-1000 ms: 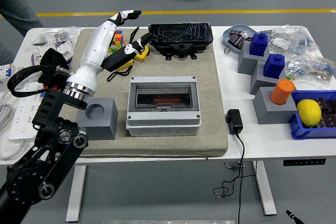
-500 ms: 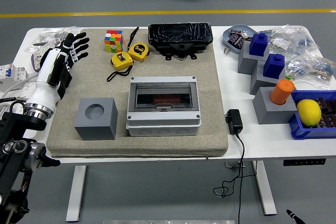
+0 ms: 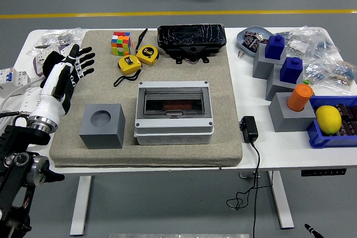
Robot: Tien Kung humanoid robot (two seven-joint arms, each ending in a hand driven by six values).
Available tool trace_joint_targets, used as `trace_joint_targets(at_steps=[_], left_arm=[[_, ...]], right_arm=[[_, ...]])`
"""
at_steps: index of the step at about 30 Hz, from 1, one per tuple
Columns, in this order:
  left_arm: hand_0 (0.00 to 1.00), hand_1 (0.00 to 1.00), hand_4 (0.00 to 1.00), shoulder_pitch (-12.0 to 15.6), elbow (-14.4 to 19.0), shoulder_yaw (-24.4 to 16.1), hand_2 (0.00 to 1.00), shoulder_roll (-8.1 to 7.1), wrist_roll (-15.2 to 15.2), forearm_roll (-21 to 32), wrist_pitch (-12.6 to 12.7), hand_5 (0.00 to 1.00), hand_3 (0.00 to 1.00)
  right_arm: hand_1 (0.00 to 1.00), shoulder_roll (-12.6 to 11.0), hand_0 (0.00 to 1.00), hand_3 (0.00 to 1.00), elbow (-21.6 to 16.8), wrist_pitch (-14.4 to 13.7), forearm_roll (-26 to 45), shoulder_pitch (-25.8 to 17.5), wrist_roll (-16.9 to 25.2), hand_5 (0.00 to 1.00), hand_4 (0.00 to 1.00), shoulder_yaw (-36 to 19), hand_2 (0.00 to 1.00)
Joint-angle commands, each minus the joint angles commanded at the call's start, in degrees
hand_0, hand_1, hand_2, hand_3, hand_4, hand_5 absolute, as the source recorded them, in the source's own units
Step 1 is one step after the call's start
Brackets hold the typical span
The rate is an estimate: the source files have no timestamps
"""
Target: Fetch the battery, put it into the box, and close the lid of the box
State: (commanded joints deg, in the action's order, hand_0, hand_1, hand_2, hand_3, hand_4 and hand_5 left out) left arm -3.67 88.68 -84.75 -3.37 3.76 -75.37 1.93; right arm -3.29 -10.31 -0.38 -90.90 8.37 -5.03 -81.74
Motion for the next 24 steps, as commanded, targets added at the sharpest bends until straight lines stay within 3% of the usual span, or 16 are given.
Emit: trace_joint_targets(at_steps=[24], left_arm=[[0.749,0.800,0.998,-0.04,-0.24,0.42,0.799,0.02,-0.41,0.37,1.18,0.998,0.814]], right_arm=[[0.711,0.19,0.788,0.765,0.00,0.06,0.03,0.08,-0.07,0.978,0.998,0.28,0.716]])
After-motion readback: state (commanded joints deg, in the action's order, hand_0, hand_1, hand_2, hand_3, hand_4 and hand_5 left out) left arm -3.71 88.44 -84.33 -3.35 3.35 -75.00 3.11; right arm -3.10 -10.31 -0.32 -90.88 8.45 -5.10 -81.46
